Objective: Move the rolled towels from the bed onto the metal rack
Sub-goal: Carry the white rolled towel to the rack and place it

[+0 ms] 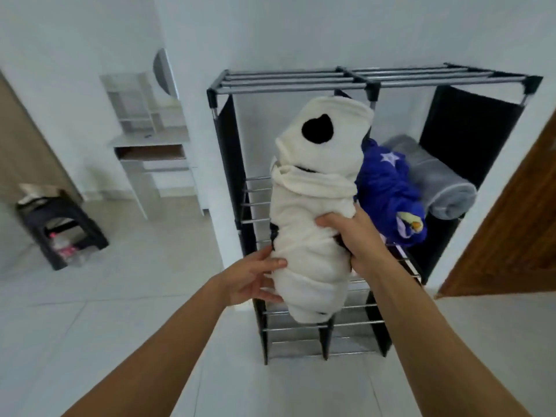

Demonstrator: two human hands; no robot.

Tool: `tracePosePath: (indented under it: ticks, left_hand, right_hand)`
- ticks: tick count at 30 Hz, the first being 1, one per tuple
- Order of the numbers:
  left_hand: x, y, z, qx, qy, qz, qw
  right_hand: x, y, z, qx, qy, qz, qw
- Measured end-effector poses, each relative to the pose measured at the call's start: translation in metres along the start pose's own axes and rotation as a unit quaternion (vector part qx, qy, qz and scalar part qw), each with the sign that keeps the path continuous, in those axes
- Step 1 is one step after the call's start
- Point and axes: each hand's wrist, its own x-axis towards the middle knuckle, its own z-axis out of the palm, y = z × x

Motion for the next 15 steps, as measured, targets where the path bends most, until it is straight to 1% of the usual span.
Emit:
tracePosePath:
  ticks: [3,6,9,12,15]
  left_hand:
    - [-0.008,0.006,-0.023,-0.012,0.072,0.026,0.997]
    - [-0.012,0.021,-0.039,-0.001,0.131,0.057,0.99]
    - [-0.007,0.042,-0.047,0.02,0.182,0.094,0.979]
    - [0.009,0.059,-0.046,0.046,0.208,0.128,0.969]
    - [0.034,0.072,-0.043,0.079,0.227,0.17,0.956]
  right_hand:
    - [0.037,0.0,0.029,0.014,-0.058,0.038,0.997]
    - [0.075,-0.002,0.055,0.035,-0.091,0.075,0.992]
    - [0.113,-0.003,0.073,0.048,-0.084,0.118,0.988]
    - [0.143,-0.006,0.081,0.076,-0.085,0.149,0.982]
    - [0.171,-0.009,0.084,0.083,-0.064,0.15,0.983]
